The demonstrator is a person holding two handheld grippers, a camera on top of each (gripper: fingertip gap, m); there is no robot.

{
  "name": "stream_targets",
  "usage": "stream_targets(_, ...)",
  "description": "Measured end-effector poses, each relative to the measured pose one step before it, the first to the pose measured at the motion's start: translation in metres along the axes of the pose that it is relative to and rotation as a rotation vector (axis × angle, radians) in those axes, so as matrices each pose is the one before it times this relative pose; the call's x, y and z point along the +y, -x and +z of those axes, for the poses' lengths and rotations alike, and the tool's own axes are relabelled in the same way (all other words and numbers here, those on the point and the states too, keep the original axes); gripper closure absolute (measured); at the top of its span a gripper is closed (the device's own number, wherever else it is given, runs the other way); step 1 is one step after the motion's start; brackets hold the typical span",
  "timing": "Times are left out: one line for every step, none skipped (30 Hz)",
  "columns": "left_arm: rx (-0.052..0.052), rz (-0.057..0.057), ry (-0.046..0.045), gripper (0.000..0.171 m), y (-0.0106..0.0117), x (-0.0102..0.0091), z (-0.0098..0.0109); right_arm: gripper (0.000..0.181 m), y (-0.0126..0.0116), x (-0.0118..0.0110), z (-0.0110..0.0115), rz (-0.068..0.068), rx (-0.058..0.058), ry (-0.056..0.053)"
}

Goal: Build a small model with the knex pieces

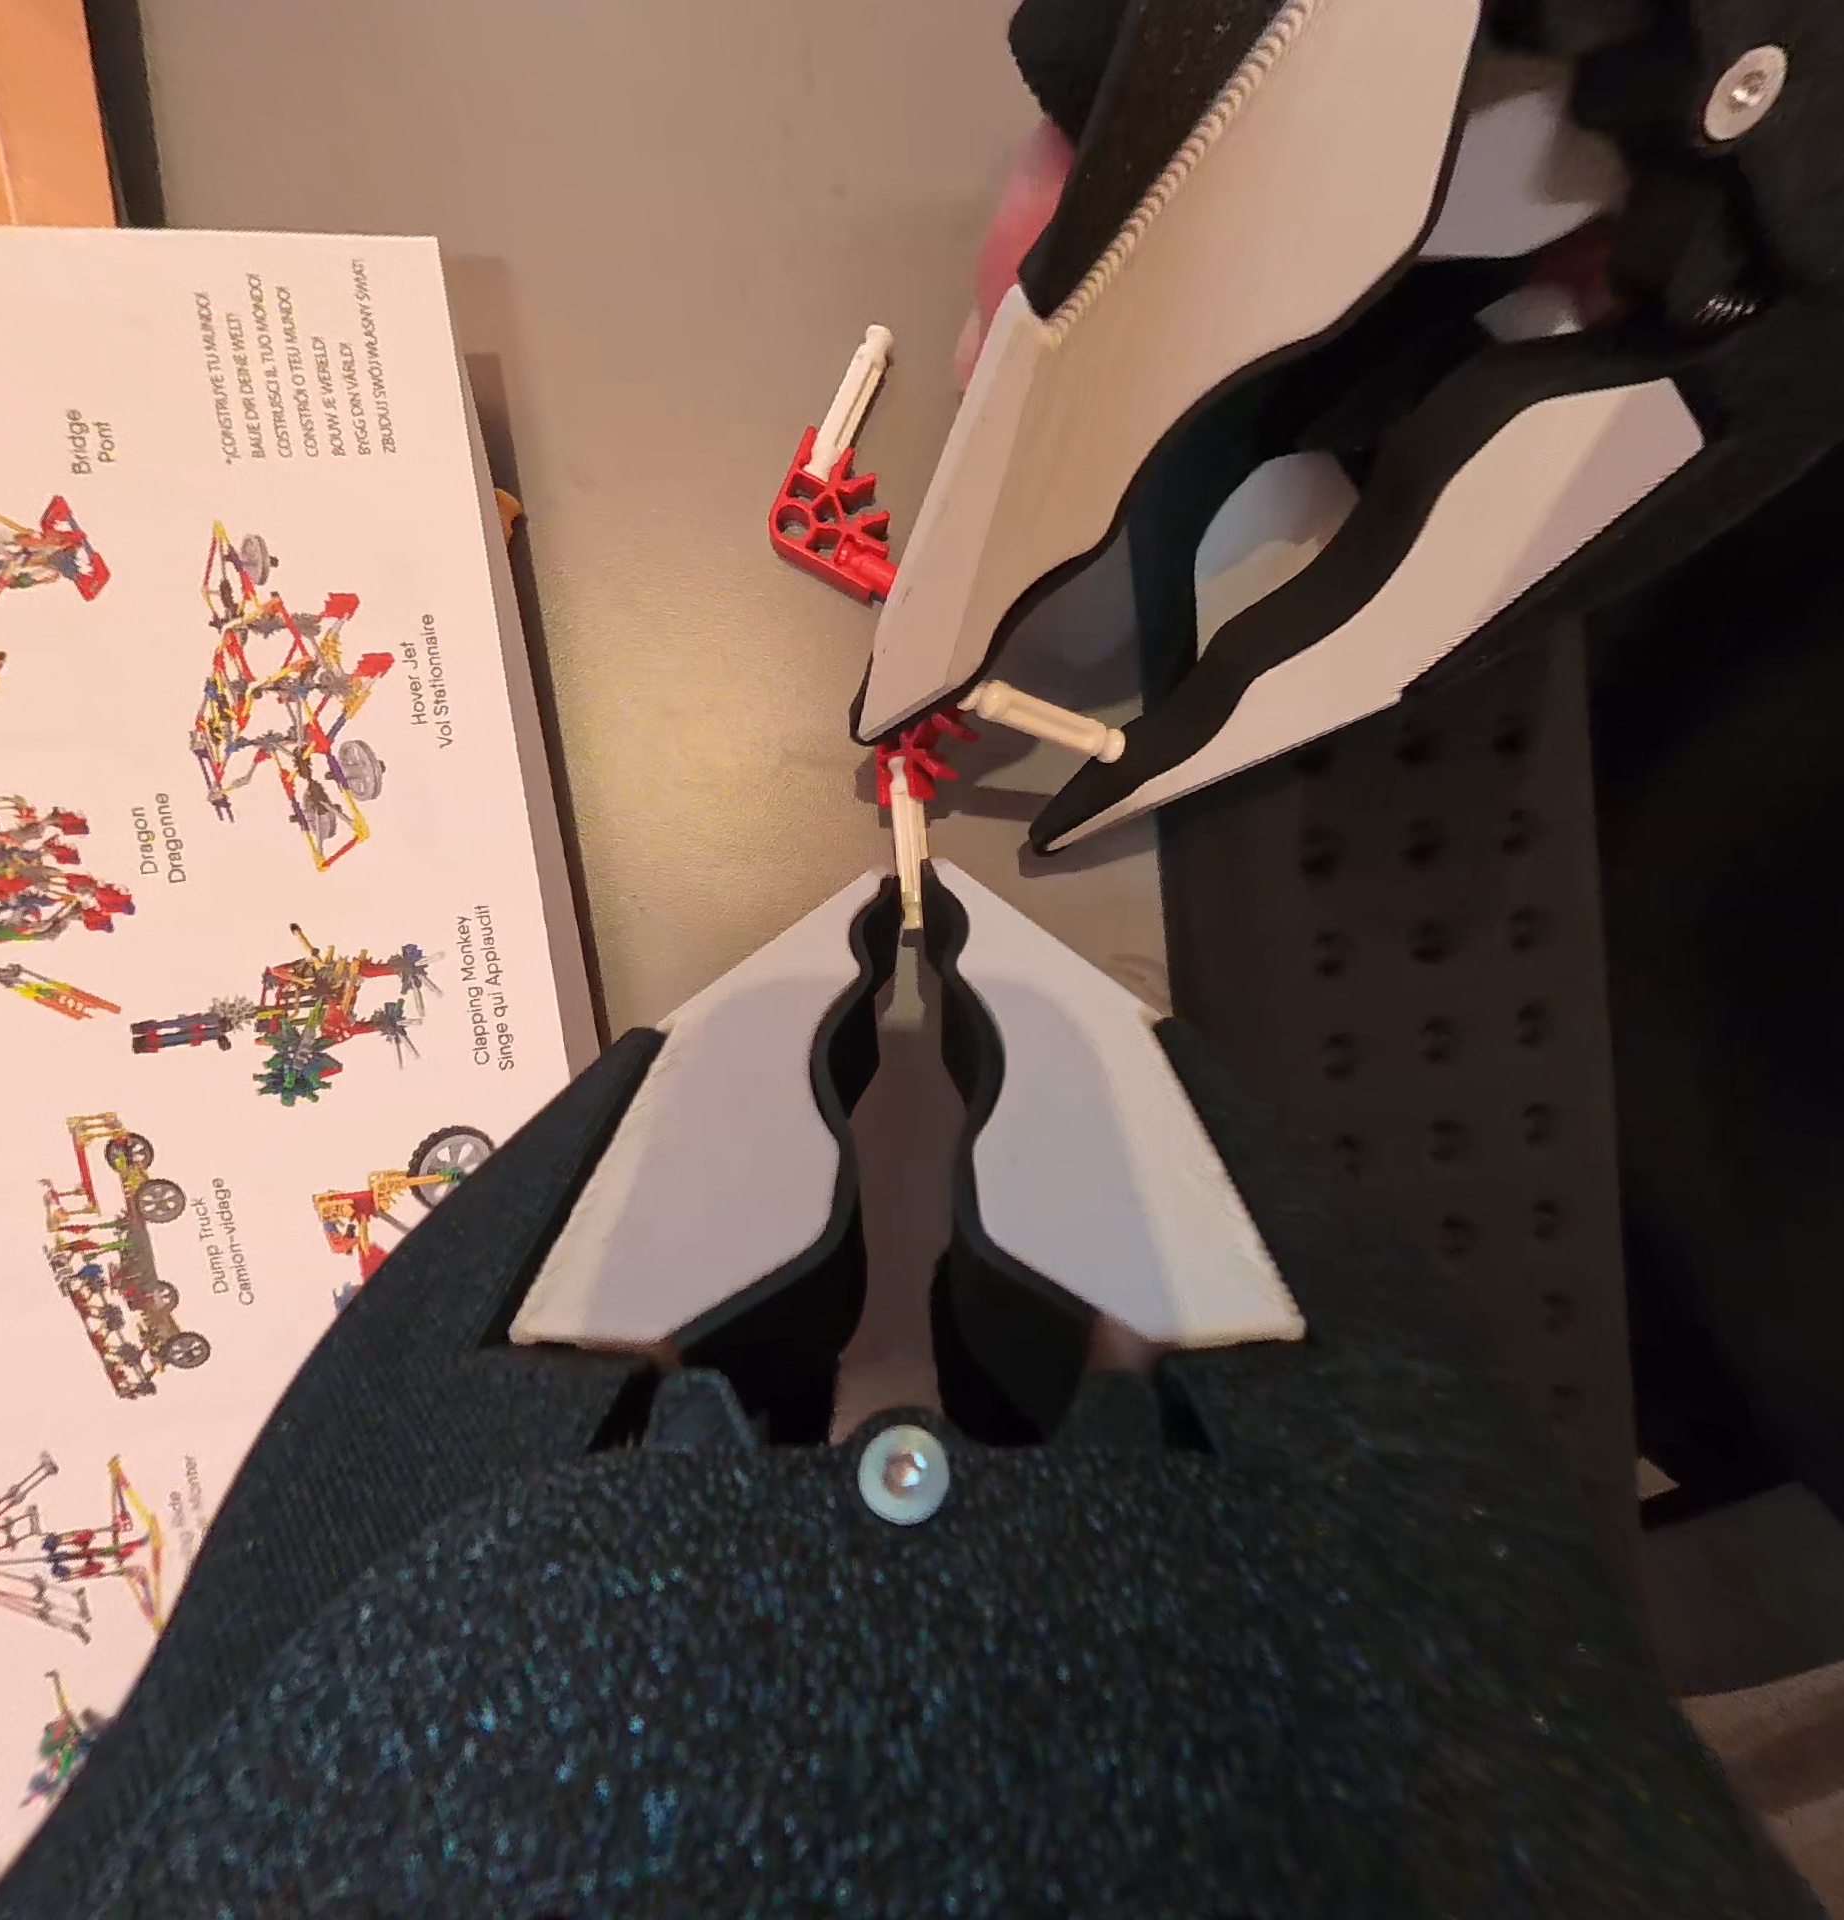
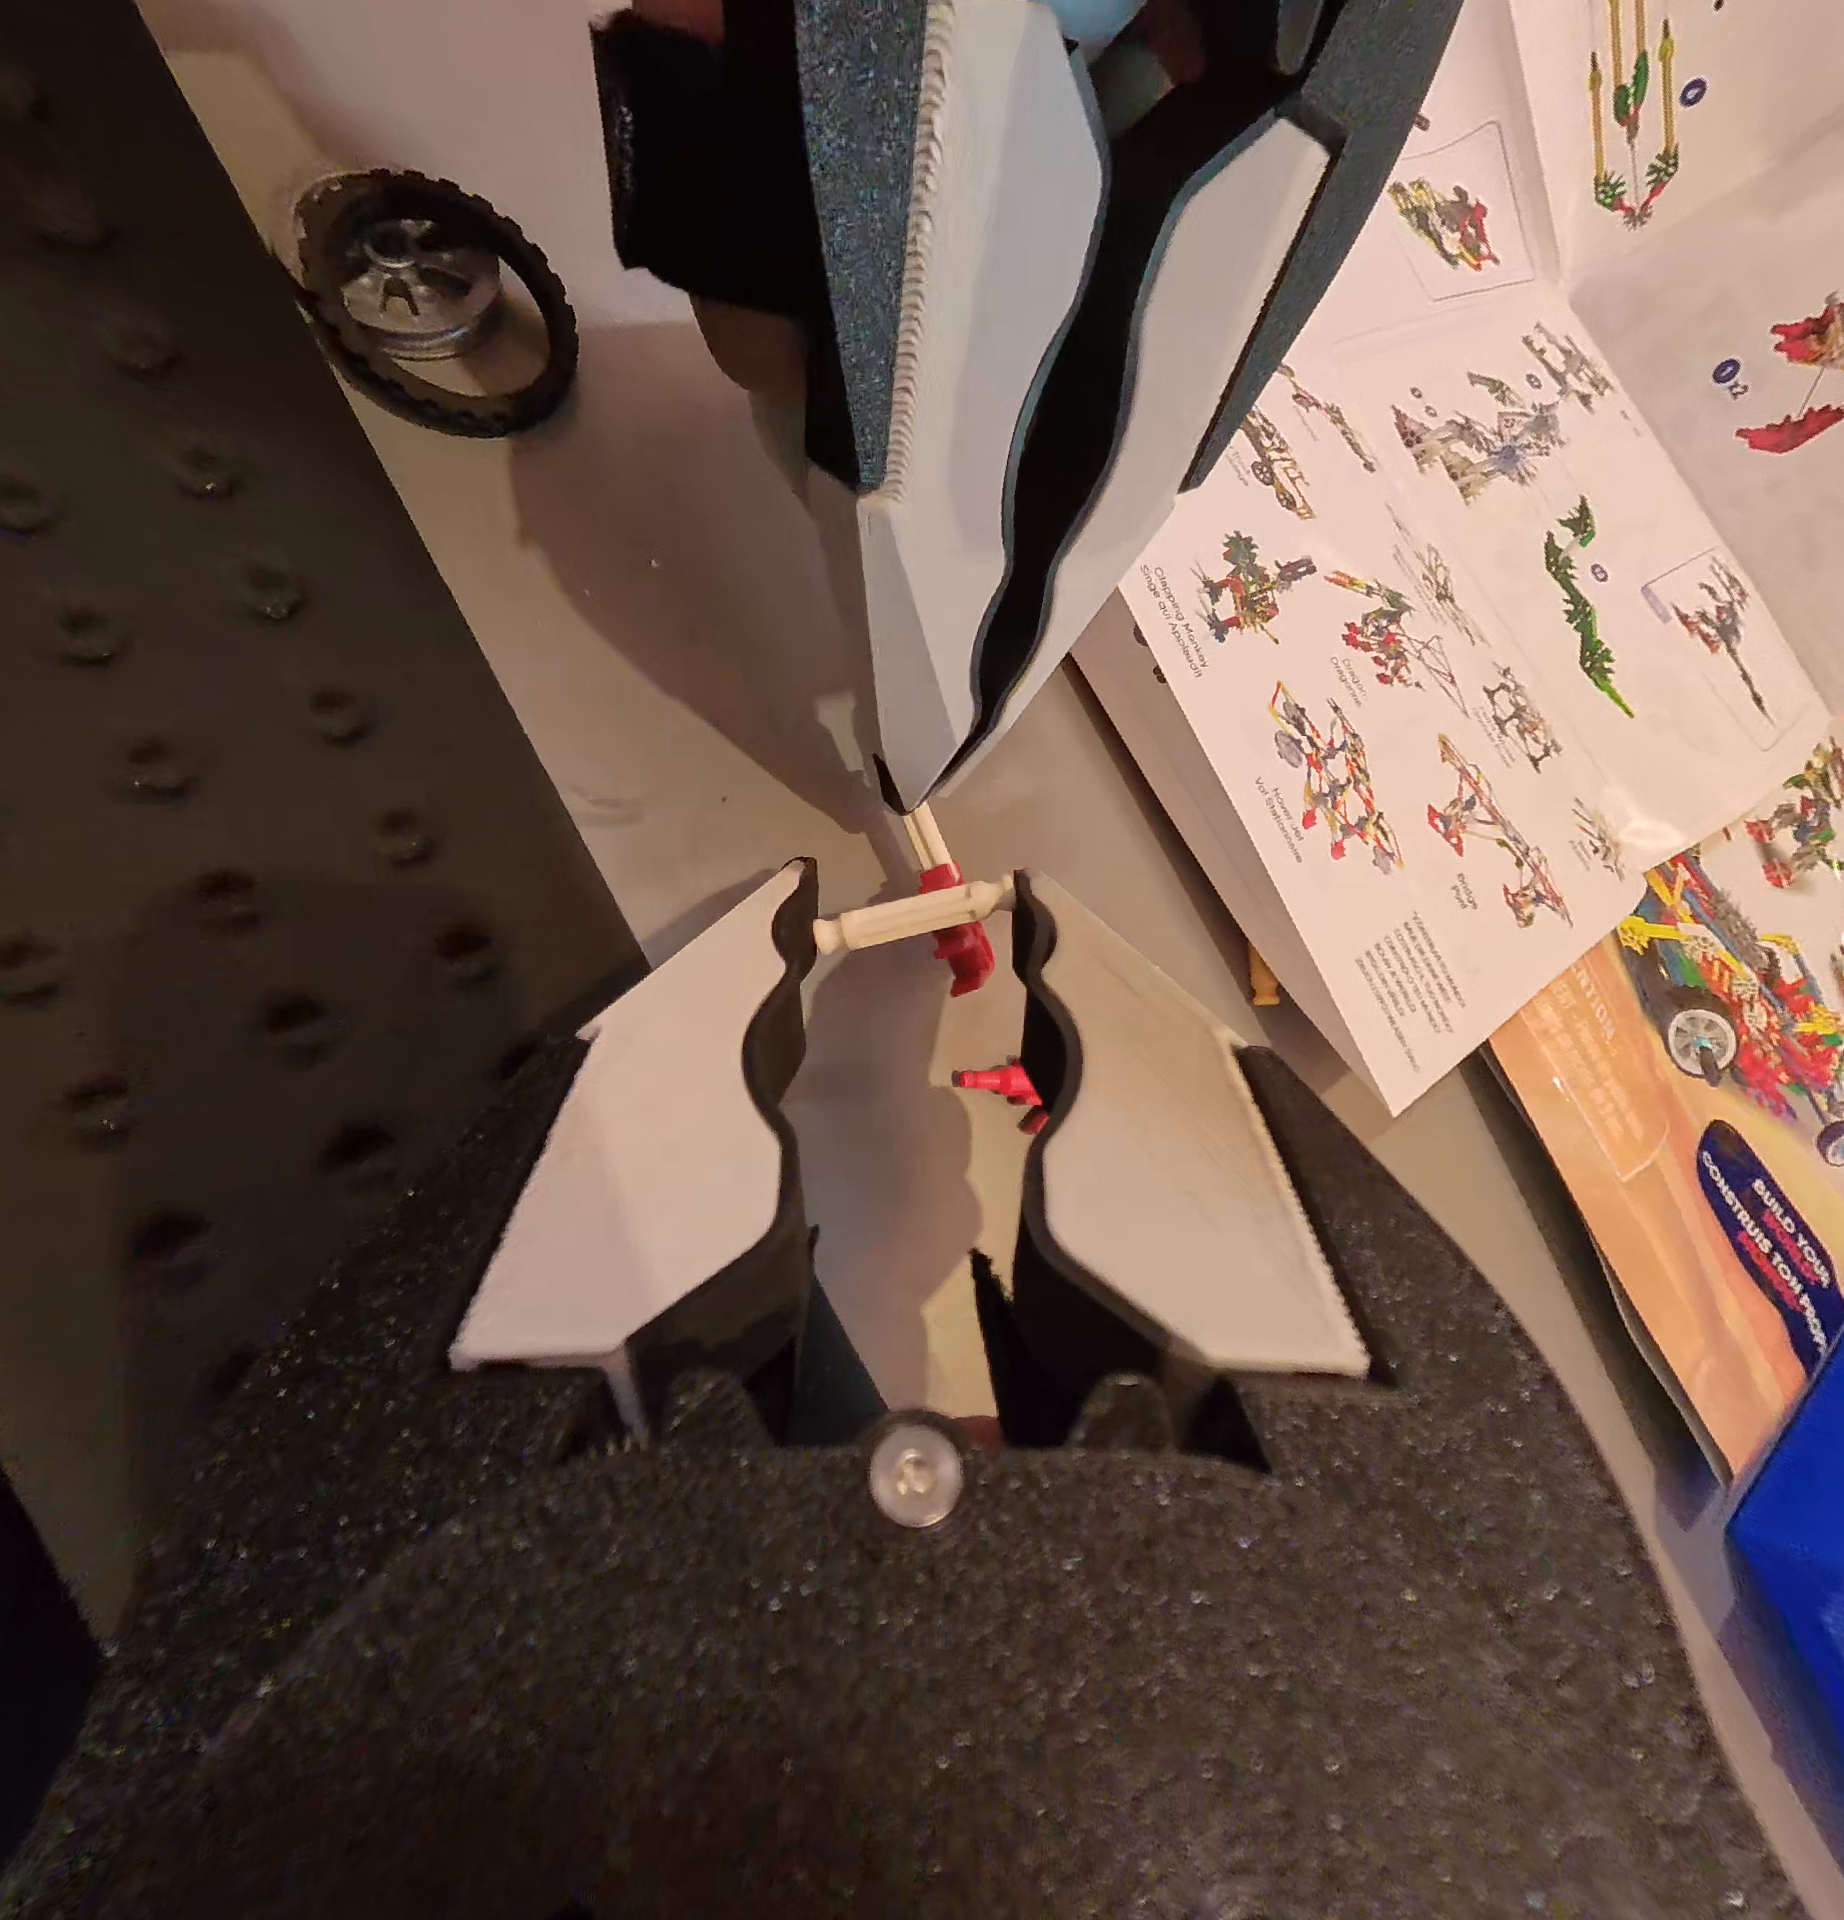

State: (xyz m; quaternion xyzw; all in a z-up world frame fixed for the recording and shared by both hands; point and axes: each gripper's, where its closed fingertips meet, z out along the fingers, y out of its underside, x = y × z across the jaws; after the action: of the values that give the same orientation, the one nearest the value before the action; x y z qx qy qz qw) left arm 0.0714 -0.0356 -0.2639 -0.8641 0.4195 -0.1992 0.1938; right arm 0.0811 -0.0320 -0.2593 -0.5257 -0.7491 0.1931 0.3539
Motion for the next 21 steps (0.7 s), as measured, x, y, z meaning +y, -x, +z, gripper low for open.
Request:
stream_targets(0.0040,-0.0067,0.00128,0.171,-0.00023,0.00017,-0.00038,0.144,0.00012,0.00031,0.00034,-0.0010,-0.0001,0.0020)
stream_targets(0.0142,-0.0054,-0.00120,0.171,-0.00212,0.00005,-0.00036,0.144,-0.00008,0.00016,0.00035,-0.0006,0.0011,0.0019)
stream_targets(0.0104,-0.0040,-0.00398,0.171,-0.00170,-0.00024,-0.00064,0.144,-0.00001,0.00024,0.00035,-0.0018,0.0010,0.0018)
stream_targets(0.0028,-0.0078,-0.00166,0.171,-0.00044,0.00025,-0.00066,0.144,-0.00008,0.00028,0.00035,-0.0011,0.0012,0.0018)
stream_targets(-0.0026,-0.0049,0.00058,0.171,0.00063,0.00069,-0.00093,0.144,-0.00024,0.00005,0.00029,0.0000,0.0018,0.0009)
stream_targets(0.0030,0.0002,-0.00270,0.171,-0.00041,0.00015,-0.00108,0.144,-0.00039,-0.00012,0.00034,-0.0014,0.0023,-0.0009)
stream_targets(-0.0002,-0.0048,-0.00213,0.171,0.00021,0.00036,-0.00134,0.144,-0.00034,-0.00008,0.00021,-0.0023,0.0024,-0.0013)
stream_targets(-0.0142,-0.0012,0.00241,0.171,0.00202,0.00098,-0.00156,0.144,-0.00028,-0.00025,0.00006,-0.0007,0.0024,-0.0020)
stream_targets(-0.0097,0.0025,0.00369,0.171,0.00114,0.00111,-0.00172,0.144,-0.00020,-0.00006,0.00004,0.0015,0.0005,-0.0022)
stream_targets(-0.0063,0.0024,-0.00128,0.171,0.00050,0.00037,-0.00201,0.144,-0.00006,-0.00005,-0.00003,0.0030,-0.0018,-0.0029)
stream_targets(-0.0141,-0.0001,0.00315,0.171,0.00176,0.00088,-0.00188,0.144,-0.00016,-0.00019,-0.00026,0.0047,-0.0027,-0.0042)
stream_targets(-0.0229,0.0069,0.00859,0.171,0.00280,0.00157,-0.00162,0.144,-0.00016,-0.00013,-0.00009,0.0053,-0.0031,-0.0036)
stream_targets(-0.0134,0.0081,0.00398,0.171,0.00119,0.00088,-0.00142,0.144,-0.00009,-0.00008,-0.00008,0.0030,-0.0020,-0.0021)
stream_targets(-0.0050,0.0056,0.00076,0.171,-0.00008,0.00033,-0.00126,0.144,-0.00007,0.00001,-0.00002,0.0006,0.0003,-0.0007)
stream_targets(-0.0115,0.0034,0.00022,0.171,0.00092,0.00012,-0.00109,0.144,-0.00017,-0.00011,0.00003,-0.0003,0.0017,-0.0005)
stream_targets(-0.0128,0.0044,0.00045,0.171,0.00109,-0.00001,-0.00125,0.144,0.00002,-0.00009,-0.00005,-0.0005,0.0010,-0.0006)
stream_targets(-0.0050,0.0044,0.00210,0.171,0.00000,0.00030,-0.00106,0.144,0.00003,-0.00004,-0.00005,-0.0009,0.0001,-0.0005)
stream_targets(-0.0003,-0.0005,0.00145,0.171,-0.00027,0.00017,-0.00097,0.144,0.00005,-0.00005,0.00000,-0.0009,-0.0001,-0.0001)
stream_targets(-0.0028,-0.0006,-0.00111,0.171,0.00045,-0.00030,-0.00066,0.144,0.00003,-0.00002,0.00005,-0.0006,-0.0007,0.0003)
stream_targets(0.0028,-0.0004,0.00157,0.171,-0.00033,0.00021,0.00000,0.144,0.00015,0.00006,0.00015,-0.0003,-0.0012,0.0009)
stream_targets(0.0046,0.0029,0.00543,0.171,-0.00081,0.00093,0.00049,0.144,0.00008,-0.00002,0.00005,-0.0005,-0.0009,0.0003)
